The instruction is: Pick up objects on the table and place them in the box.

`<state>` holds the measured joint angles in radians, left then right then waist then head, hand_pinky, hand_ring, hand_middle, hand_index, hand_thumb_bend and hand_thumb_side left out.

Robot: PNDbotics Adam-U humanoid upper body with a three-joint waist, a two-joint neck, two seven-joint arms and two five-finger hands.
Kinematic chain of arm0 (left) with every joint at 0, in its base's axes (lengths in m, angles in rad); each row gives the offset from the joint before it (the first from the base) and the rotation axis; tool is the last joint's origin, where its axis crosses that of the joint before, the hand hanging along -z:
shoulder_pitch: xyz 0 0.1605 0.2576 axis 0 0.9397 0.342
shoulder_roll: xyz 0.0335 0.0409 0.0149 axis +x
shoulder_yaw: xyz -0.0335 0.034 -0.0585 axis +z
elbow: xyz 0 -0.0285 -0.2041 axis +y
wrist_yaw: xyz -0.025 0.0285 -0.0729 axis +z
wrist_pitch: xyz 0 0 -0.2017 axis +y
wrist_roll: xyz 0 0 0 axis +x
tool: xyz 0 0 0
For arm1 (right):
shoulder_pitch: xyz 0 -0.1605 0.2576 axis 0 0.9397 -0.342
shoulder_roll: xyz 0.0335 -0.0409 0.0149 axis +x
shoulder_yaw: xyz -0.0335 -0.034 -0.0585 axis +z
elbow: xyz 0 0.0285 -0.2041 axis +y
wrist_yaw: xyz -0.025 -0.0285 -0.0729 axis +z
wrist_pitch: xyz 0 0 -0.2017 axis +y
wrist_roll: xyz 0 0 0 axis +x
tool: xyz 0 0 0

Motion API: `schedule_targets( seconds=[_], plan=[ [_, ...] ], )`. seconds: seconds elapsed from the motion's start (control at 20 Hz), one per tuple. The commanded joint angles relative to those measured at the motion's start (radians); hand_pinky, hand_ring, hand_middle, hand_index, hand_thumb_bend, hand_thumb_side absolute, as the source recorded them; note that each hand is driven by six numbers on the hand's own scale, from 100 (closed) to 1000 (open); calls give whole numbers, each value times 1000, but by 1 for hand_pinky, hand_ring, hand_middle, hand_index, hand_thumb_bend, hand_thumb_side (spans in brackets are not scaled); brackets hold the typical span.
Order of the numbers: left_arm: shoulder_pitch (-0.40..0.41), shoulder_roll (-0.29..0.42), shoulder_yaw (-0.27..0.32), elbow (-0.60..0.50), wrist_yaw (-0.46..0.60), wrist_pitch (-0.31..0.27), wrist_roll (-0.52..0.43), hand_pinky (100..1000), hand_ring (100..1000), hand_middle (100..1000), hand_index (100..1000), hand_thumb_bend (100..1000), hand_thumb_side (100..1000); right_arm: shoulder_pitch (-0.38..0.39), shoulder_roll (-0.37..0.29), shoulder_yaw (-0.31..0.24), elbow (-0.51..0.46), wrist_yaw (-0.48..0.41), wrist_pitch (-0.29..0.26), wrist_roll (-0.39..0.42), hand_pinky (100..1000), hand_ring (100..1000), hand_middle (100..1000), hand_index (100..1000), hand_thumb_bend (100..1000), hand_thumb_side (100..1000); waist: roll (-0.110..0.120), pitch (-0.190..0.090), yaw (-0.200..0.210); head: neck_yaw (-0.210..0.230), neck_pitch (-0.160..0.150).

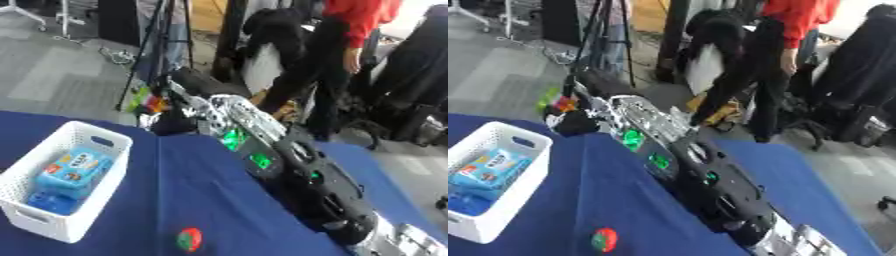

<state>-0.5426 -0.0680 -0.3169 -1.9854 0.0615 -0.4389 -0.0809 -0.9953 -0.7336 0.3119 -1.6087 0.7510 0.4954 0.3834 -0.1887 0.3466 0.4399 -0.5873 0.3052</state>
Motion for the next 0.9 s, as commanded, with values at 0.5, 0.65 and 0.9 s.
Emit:
schedule_targets(
  seconds=[0.5,0.65,0.9],
  plan=[
    [-40,20,-11,-15,3,2,-2,938,897,882,872,100,987,-35,-43,-25,-35,-34,17,-43,923,752,315,372,100,519,-23,-5,62,-91,3],
    [-48,21,-15,-15,11,4,-10,939,898,883,872,100,988,-38,-48,-27,-33,-37,19,-53,923,749,314,372,100,519,-31,2,80,-88,-2],
    [-67,19,-16,-15,18,6,-18,939,896,883,872,100,985,-37,-59,-32,-23,-55,13,-82,918,742,311,384,100,518,-37,17,115,-90,-12]
  ],
)
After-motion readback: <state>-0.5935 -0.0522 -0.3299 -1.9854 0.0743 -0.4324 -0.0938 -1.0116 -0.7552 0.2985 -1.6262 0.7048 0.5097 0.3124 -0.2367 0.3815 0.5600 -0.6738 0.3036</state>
